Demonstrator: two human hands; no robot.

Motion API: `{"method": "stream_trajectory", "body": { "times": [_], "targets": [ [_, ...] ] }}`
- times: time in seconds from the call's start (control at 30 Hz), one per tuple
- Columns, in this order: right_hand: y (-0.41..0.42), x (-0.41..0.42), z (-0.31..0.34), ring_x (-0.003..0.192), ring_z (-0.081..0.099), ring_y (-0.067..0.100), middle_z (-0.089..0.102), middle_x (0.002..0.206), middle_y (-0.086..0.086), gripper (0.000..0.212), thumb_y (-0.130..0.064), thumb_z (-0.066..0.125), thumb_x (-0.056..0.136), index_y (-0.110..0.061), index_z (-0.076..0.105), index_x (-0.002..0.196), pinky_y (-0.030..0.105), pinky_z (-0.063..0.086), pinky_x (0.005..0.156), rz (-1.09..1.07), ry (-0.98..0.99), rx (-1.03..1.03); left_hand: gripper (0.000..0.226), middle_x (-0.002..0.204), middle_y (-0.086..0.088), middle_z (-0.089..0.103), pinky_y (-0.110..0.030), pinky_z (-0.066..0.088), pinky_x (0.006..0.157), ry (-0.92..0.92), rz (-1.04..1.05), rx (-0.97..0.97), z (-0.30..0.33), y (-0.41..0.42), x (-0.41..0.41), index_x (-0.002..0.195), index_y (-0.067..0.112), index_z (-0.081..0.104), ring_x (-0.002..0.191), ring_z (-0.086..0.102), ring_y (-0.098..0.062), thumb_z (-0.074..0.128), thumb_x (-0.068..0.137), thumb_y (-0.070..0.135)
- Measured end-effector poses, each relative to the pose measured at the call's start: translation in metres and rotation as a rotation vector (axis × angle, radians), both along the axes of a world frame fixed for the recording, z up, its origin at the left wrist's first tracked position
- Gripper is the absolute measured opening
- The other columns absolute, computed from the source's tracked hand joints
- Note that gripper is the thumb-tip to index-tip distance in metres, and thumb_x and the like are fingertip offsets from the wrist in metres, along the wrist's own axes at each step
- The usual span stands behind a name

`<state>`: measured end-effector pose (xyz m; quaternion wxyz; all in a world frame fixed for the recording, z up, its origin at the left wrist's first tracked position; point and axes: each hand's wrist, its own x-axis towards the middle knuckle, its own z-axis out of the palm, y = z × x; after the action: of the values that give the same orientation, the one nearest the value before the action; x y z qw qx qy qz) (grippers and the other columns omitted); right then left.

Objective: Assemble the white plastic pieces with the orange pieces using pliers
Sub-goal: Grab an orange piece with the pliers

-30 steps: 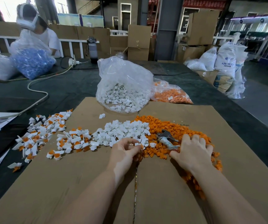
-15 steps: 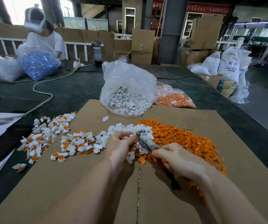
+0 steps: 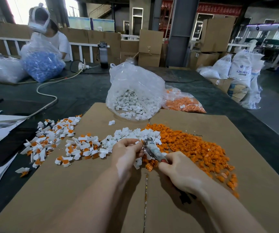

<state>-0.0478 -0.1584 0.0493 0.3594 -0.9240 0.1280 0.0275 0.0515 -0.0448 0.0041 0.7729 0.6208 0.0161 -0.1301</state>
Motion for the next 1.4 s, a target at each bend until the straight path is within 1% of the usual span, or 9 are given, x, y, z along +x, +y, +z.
{"method": "stream_trajectory", "body": {
  "times": [0.17, 0.33, 0.47, 0.63, 0.8, 0.9, 1.03, 1.2, 1.4],
  "targets": [
    [0.0, 0.0, -0.008, 0.048, 0.031, 0.011, 0.037, 0.056, -0.003, 0.031, -0.023, 0.052, 0.09, -0.017, 0.041, 0.061, 0.021, 0.023, 0.045, -0.035, -0.012, -0.012, 0.006, 0.068, -0.008, 0.061, -0.018, 0.049, 0.05, 0.022, -0.003, 0.005, 0.0, -0.001, -0.006, 0.091, 0.002, 0.059, 0.047, 0.054, -0.007, 0.058, 0.087, -0.002],
    [-0.011, -0.004, -0.019, 0.061, 0.049, 0.01, 0.055, 0.068, -0.004, 0.032, -0.049, 0.064, 0.079, -0.017, 0.061, 0.073, 0.023, 0.031, 0.054, -0.136, -0.101, -0.022, 0.006, 0.062, -0.005, 0.06, -0.015, 0.048, 0.048, -0.019, -0.004, 0.012, -0.005, 0.003, -0.012, 0.09, 0.003, 0.06, 0.046, 0.053, -0.006, 0.059, 0.087, -0.002],
    [-0.028, -0.002, -0.03, 0.09, 0.051, 0.016, 0.053, 0.092, -0.004, 0.04, -0.056, 0.058, 0.081, -0.022, 0.06, 0.102, 0.026, 0.037, 0.069, -0.308, -0.165, -0.36, 0.013, 0.057, 0.004, 0.061, -0.012, 0.045, 0.052, -0.171, -0.083, 0.153, -0.018, 0.006, -0.021, 0.098, 0.008, 0.065, 0.049, 0.053, -0.002, 0.061, 0.087, 0.002],
    [-0.043, -0.001, -0.05, 0.107, 0.049, 0.014, 0.055, 0.11, -0.005, 0.051, -0.066, 0.049, 0.082, -0.025, 0.056, 0.112, 0.027, 0.041, 0.087, -0.334, -0.121, -0.741, 0.022, 0.09, 0.02, 0.061, 0.006, 0.035, 0.07, -0.391, -0.17, 0.396, -0.023, 0.008, -0.027, 0.106, 0.018, 0.07, 0.08, 0.052, 0.018, 0.057, 0.091, 0.01],
    [-0.042, -0.001, -0.057, 0.118, 0.044, 0.02, 0.052, 0.126, 0.0, 0.068, -0.075, 0.041, 0.078, -0.024, 0.055, 0.12, 0.036, 0.031, 0.1, -0.367, -0.063, -0.925, 0.02, 0.089, 0.014, 0.062, 0.003, 0.038, 0.068, -0.41, -0.188, 0.461, -0.025, 0.01, -0.026, 0.107, 0.02, 0.067, 0.082, 0.055, 0.004, 0.055, 0.092, 0.013],
    [-0.031, -0.001, -0.06, 0.097, 0.059, 0.031, 0.064, 0.104, 0.013, 0.047, -0.042, 0.076, 0.073, -0.008, 0.068, 0.104, 0.047, 0.045, 0.086, -0.318, -0.395, -0.83, 0.014, 0.079, 0.005, 0.064, -0.003, 0.041, 0.059, -0.366, -0.176, 0.418, -0.026, 0.011, -0.024, 0.101, 0.012, 0.067, 0.067, 0.057, 0.002, 0.058, 0.09, 0.01],
    [-0.005, 0.0, -0.069, 0.081, 0.063, 0.023, 0.066, 0.085, 0.006, 0.02, -0.004, 0.079, 0.071, -0.006, 0.071, 0.089, 0.031, 0.051, 0.076, -0.107, -0.739, -0.515, 0.012, 0.071, 0.006, 0.065, -0.003, 0.039, 0.057, -0.358, -0.209, 0.39, -0.023, 0.012, -0.025, 0.095, 0.013, 0.07, 0.056, 0.054, 0.007, 0.06, 0.089, 0.009],
    [0.006, -0.001, -0.075, 0.082, 0.062, 0.018, 0.067, 0.084, 0.001, 0.013, -0.002, 0.073, 0.078, -0.008, 0.072, 0.089, 0.02, 0.042, 0.079, -0.071, -0.726, -0.306, 0.016, 0.078, 0.011, 0.067, -0.001, 0.039, 0.061, -0.413, -0.248, 0.389, -0.019, 0.014, -0.028, 0.084, 0.02, 0.069, 0.065, 0.057, 0.012, 0.06, 0.088, 0.007],
    [0.008, -0.001, -0.076, 0.08, 0.062, 0.017, 0.067, 0.081, 0.0, 0.006, -0.007, 0.073, 0.078, -0.009, 0.071, 0.084, 0.018, 0.041, 0.077, -0.046, -0.705, -0.283, 0.015, 0.091, 0.01, 0.068, 0.002, 0.036, 0.068, -0.474, -0.272, 0.491, -0.021, 0.014, -0.027, 0.096, 0.015, 0.072, 0.08, 0.057, 0.012, 0.06, 0.089, 0.013]
  ]
}}
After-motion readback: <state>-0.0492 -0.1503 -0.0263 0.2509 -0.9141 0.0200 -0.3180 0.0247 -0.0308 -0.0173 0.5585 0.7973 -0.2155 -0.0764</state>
